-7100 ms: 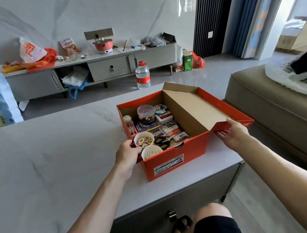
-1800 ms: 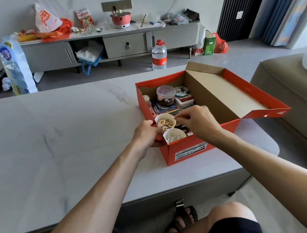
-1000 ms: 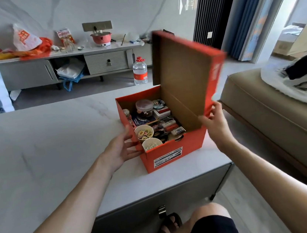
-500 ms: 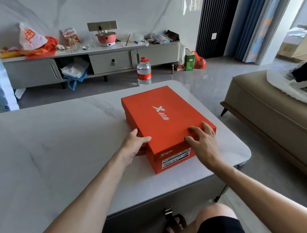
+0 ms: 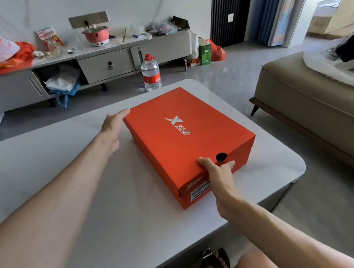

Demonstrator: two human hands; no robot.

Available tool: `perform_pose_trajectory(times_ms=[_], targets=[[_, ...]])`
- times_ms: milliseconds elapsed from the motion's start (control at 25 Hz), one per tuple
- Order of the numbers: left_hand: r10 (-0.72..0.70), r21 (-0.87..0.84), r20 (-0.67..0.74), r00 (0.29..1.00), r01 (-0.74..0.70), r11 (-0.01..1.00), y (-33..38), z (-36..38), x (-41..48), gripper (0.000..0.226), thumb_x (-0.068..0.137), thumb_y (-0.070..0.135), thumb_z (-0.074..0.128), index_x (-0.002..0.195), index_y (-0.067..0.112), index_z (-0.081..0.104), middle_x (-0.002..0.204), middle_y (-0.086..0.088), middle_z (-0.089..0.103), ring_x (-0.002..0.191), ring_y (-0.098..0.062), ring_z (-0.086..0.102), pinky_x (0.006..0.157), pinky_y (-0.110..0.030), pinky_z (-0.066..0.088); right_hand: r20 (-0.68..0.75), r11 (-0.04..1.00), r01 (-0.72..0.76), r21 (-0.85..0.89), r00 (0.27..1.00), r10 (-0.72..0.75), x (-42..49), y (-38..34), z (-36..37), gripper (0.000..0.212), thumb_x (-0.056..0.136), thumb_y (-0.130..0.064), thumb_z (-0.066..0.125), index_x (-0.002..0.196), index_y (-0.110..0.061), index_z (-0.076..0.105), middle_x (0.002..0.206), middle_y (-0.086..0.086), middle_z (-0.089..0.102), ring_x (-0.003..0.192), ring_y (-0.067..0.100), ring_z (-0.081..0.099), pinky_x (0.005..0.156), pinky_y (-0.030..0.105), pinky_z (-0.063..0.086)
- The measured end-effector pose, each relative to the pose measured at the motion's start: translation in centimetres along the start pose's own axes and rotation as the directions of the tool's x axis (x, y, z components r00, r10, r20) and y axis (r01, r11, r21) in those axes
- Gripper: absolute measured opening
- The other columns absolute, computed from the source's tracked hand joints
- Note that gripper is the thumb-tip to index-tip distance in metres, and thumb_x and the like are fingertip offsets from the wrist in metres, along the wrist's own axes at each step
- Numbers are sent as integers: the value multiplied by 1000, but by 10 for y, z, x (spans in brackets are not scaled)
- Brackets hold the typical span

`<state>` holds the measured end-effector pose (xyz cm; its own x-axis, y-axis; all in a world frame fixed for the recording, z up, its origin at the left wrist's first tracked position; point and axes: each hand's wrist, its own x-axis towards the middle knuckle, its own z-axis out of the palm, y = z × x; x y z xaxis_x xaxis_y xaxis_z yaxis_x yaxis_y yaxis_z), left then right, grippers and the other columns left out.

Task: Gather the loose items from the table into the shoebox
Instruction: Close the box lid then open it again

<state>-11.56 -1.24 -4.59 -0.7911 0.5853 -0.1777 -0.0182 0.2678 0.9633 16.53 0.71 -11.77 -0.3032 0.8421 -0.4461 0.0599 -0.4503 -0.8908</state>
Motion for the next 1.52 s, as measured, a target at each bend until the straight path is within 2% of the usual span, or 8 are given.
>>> perform_pose_trajectory(times_ms=[120, 240, 480, 600, 680, 960, 1160, 1520], targets=[[40, 299, 10, 999, -41, 954, -1, 2, 45, 74, 87, 52, 65, 144, 10, 41, 148, -10, 46, 133, -30, 44, 105, -38, 37, 4, 998, 39, 42, 999, -39, 26, -11, -8, 62, 81, -34, 72, 131, -22, 37, 114, -3, 59, 94, 9, 60, 69, 22, 45], [115, 481, 41, 993, -121, 868, -13, -4, 67, 71, 82, 47, 73, 139, 11, 49, 137, -10, 56, 123, -29, 53, 95, -34, 42, 25, 996, 60, 66, 998, -62, 57, -29, -10, 47, 79, -25, 73, 120, -21, 51, 105, -3, 66, 92, 12, 64, 67, 24, 47], [-17, 347, -131, 991, 62, 936, -39, -51, 47, 76, 76, 44, 80, 129, 2, 46, 130, -18, 57, 115, -34, 57, 97, -45, 50, 91, 994, 75, 78, 992, -82, 100, -66, 13, 25, 89, -21, 63, 113, -16, 62, 102, 2, 70, 87, 16, 67, 72, 24, 54], [-25, 339, -195, 980, 91, 936, -56, -69, 4, 74, 79, 44, 78, 127, 2, 39, 130, -20, 55, 115, -36, 57, 96, -47, 50, 53, 977, 122, -172, 992, -115, 95, -74, 26, 35, 93, -35, 58, 120, -14, 60, 112, 9, 69, 100, 26, 66, 92, 43, 53], [-30, 400, -209, 977, 113, 909, -62, -74, -24, 73, 82, 47, 74, 128, 2, 40, 131, -21, 55, 117, -36, 56, 96, -43, 49, -44, 943, 137, -305, 987, -157, 71, -61, 29, 43, 86, -44, 61, 119, -16, 56, 110, 8, 67, 98, 28, 65, 92, 48, 52], [-23, 442, -109, 994, 69, 894, -63, -68, -60, 59, 91, 50, 59, 128, 4, 53, 128, -16, 60, 117, -35, 56, 98, -42, 48, -159, 977, 118, -180, 976, -147, 39, -42, 11, 50, 89, -42, 63, 125, -12, 47, 117, 13, 61, 106, 32, 59, 96, 48, 47], [-43, 246, 4, 999, 40, 968, -63, -44, -4, 47, 99, 39, 52, 127, 1, 51, 127, -16, 56, 115, -34, 56, 95, -50, 53, -301, 959, 112, -261, 934, -191, 115, -71, 36, 63, 93, -53, 48, 138, -11, 33, 129, 17, 55, 118, 37, 51, 103, 47, 39], [-155, 103, -79, 985, 163, 981, -31, 35, 125, 49, 100, 36, 52, 129, -2, 40, 137, -17, 45, 120, -37, 52, 93, -52, 53, -330, 972, 102, -213, 929, -170, 267, -146, 80, 59, 97, -50, 40, 143, -17, 29, 126, 8, 55, 107, 28, 53, 92, 39, 41]])
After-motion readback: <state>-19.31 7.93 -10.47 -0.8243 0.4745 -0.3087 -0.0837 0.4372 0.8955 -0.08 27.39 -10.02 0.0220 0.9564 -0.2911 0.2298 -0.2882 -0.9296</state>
